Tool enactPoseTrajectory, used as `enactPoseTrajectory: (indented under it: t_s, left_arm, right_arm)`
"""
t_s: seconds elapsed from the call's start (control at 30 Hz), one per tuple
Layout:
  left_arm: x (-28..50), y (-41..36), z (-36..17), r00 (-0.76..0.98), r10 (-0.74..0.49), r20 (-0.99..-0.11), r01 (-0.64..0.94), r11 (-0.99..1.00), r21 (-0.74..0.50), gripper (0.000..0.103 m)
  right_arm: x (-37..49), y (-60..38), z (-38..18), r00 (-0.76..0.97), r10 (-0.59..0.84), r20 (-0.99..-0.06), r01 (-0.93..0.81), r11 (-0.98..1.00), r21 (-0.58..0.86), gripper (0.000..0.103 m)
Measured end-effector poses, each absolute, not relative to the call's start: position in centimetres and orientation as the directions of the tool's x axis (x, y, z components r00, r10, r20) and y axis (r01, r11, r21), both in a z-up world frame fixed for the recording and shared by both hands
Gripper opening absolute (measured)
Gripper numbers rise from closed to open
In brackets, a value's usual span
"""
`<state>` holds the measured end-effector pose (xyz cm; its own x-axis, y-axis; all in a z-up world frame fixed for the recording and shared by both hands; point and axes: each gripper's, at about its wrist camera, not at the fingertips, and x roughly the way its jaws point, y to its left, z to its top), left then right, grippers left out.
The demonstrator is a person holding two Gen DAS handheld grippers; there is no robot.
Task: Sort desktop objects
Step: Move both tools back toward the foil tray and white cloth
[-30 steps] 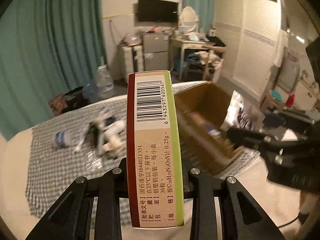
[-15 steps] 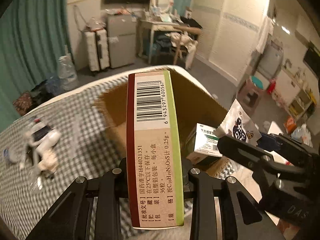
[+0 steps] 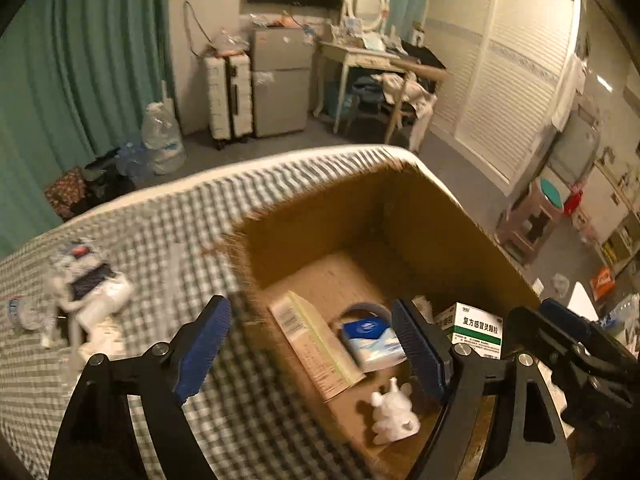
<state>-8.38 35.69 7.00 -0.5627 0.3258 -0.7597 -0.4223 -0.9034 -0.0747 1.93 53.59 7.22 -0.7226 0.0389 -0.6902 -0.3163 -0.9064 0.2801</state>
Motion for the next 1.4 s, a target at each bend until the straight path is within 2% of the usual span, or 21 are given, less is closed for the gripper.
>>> enactPoseTrajectory:
  t_s: [0.2,0.27,0.37,0.43,0.5,0.57,0.63,0.77,1.0,1.2,1.4]
  left_arm:
    - [-4.0,29.9,12.9,-0.727,0.193,-0.659,-0.350,-0.930,0.114,0.103]
    - [-2.0,27.7,15.0,-0.785,0.132,-0.606,-0.304,-0.933,0.190,0.103]
    - [1.3,24.6,17.4,-0.839,0.039,-0.542,-0.223,-0.934,0.278,0.103]
    - [3.5,21.7,18.2,-0.875,-0.047,-0.483,-0.120,-0.943,0.310,0.103]
    - [5.6,19.6,18.2,-0.888,-0.079,-0.453,-0.069,-0.951,0.300,0.103]
    - [7.3,17.0,17.5,-0.882,-0.061,-0.466,-0.065,-0.966,0.250,0.103]
    - [7.9,14.4,16.2,-0.854,-0.058,-0.518,-0.055,-0.978,0.200,0.103]
    - [8.3,10.1,13.7,-0.821,-0.100,-0.563,0.014,-0.988,0.156,0.103]
    - [6.7,4.6,10.0,-0.802,-0.095,-0.590,0.074,-0.995,0.060,0.103]
    - [2.9,3.6,3.5,-0.748,-0.116,-0.654,0.074,-0.993,0.092,0.103]
    - [-1.9,5.0,-4.3,-0.694,-0.080,-0.716,-0.030,-0.990,0.139,0.103]
  right_arm:
    - [3.9,47.6,11.8,-0.776,0.072,-0.627,-0.224,-0.960,0.167,0.092]
    - [4.5,45.2,13.5,-0.789,0.068,-0.611,-0.179,-0.976,0.123,0.093]
    - [6.2,41.5,16.0,-0.818,0.067,-0.571,-0.130,-0.989,0.071,0.099]
    - [8.0,39.1,17.8,-0.848,0.067,-0.525,-0.105,-0.994,0.041,0.103]
    - [9.5,37.7,18.9,-0.871,0.053,-0.489,-0.074,-0.997,0.024,0.103]
    - [10.8,35.6,19.6,-0.885,0.024,-0.464,-0.031,-0.999,0.008,0.103]
    - [11.5,34.1,19.8,-0.892,0.008,-0.453,-0.004,-1.000,-0.011,0.103]
    - [12.3,31.3,18.9,-0.902,-0.025,-0.431,0.039,-0.999,-0.023,0.103]
    - [9.7,28.9,14.5,-0.870,-0.070,-0.488,0.073,-0.997,0.013,0.103]
    - [6.1,26.3,8.0,-0.818,-0.108,-0.566,0.139,-0.990,-0.012,0.103]
    - [0.9,24.4,3.0,-0.745,-0.154,-0.649,0.184,-0.983,0.022,0.103]
